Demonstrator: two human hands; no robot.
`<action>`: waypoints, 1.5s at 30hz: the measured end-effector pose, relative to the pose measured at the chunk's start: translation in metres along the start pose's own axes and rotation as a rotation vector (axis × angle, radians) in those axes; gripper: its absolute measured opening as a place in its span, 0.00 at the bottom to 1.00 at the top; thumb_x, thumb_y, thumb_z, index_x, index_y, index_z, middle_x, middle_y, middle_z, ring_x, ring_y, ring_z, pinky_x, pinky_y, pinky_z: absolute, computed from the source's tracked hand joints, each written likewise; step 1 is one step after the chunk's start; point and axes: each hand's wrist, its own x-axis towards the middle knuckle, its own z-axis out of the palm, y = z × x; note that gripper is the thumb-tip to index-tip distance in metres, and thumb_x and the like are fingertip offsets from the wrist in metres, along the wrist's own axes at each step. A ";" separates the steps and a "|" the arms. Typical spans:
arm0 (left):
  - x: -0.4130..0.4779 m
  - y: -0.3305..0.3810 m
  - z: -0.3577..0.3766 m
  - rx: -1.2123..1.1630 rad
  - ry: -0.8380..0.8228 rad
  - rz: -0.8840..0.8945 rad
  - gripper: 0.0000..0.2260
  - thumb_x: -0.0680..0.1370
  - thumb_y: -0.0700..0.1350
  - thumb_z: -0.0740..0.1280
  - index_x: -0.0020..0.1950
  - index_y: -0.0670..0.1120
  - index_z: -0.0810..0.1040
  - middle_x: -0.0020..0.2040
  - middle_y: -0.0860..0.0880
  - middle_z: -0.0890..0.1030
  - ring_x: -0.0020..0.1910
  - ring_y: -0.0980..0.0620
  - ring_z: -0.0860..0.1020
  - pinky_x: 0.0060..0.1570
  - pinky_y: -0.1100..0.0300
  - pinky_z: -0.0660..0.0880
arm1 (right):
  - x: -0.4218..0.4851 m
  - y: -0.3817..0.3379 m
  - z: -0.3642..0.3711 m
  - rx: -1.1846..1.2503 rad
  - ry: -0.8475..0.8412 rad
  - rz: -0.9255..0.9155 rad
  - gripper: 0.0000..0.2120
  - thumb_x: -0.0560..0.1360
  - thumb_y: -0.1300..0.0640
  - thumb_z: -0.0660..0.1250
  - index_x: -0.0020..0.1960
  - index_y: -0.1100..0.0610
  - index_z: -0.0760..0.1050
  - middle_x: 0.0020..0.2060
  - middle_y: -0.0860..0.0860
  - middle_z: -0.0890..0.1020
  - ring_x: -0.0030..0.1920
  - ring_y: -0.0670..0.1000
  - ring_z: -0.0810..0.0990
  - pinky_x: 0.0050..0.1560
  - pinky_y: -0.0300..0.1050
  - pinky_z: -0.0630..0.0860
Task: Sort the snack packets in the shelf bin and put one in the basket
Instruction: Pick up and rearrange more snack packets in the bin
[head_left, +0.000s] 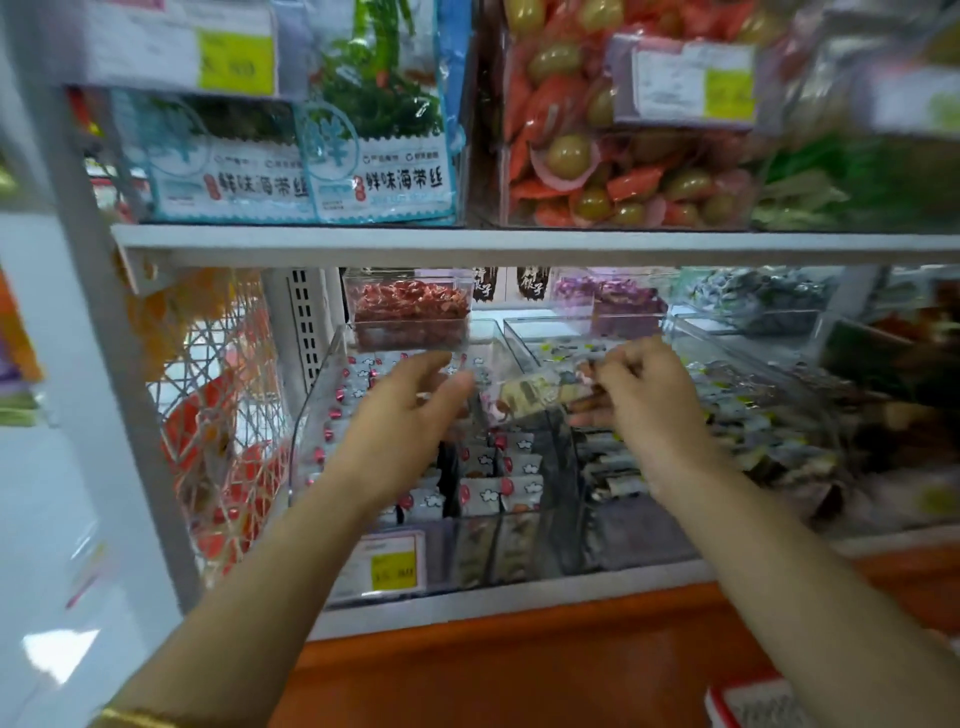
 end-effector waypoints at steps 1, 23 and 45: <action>-0.005 0.005 0.000 -0.059 -0.044 -0.007 0.16 0.78 0.51 0.61 0.64 0.47 0.74 0.54 0.50 0.80 0.44 0.58 0.80 0.48 0.61 0.78 | -0.009 0.002 -0.003 0.058 -0.004 0.035 0.07 0.80 0.66 0.57 0.43 0.60 0.66 0.40 0.55 0.75 0.26 0.45 0.79 0.29 0.42 0.81; -0.021 0.010 0.017 -0.738 0.005 -0.327 0.13 0.79 0.42 0.61 0.39 0.47 0.83 0.35 0.52 0.83 0.38 0.56 0.79 0.40 0.65 0.79 | -0.043 0.012 -0.018 0.453 0.005 0.165 0.09 0.78 0.59 0.63 0.40 0.60 0.76 0.32 0.51 0.84 0.30 0.50 0.83 0.29 0.39 0.78; -0.023 0.019 0.010 -0.631 -0.156 -0.070 0.09 0.72 0.49 0.65 0.35 0.49 0.81 0.33 0.52 0.79 0.34 0.56 0.78 0.37 0.65 0.77 | -0.043 0.011 -0.007 0.579 0.109 0.164 0.12 0.80 0.61 0.58 0.38 0.60 0.72 0.22 0.50 0.77 0.23 0.45 0.76 0.25 0.39 0.76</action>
